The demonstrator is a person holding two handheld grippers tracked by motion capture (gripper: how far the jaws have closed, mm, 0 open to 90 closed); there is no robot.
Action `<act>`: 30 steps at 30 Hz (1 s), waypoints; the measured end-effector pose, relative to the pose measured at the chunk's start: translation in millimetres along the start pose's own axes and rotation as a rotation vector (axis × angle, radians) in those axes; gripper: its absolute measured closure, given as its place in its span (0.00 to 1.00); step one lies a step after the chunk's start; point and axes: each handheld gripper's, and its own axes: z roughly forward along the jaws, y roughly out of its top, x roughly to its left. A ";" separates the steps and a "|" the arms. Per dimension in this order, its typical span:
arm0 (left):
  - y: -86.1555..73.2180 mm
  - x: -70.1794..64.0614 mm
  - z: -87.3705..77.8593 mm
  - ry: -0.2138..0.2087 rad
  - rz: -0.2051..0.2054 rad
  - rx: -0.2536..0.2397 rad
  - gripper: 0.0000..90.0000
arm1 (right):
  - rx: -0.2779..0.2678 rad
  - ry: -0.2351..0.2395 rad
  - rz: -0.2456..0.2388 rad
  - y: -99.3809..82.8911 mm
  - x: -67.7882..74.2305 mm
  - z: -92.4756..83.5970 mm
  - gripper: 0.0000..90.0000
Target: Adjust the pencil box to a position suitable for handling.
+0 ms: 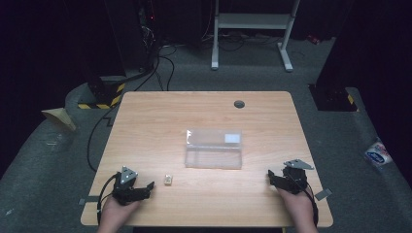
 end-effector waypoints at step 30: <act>31.6 1.6 11.9 -0.017 -0.032 0.010 0.03 | 0.025 0.011 -0.005 -0.5 1.1 0.9 0.10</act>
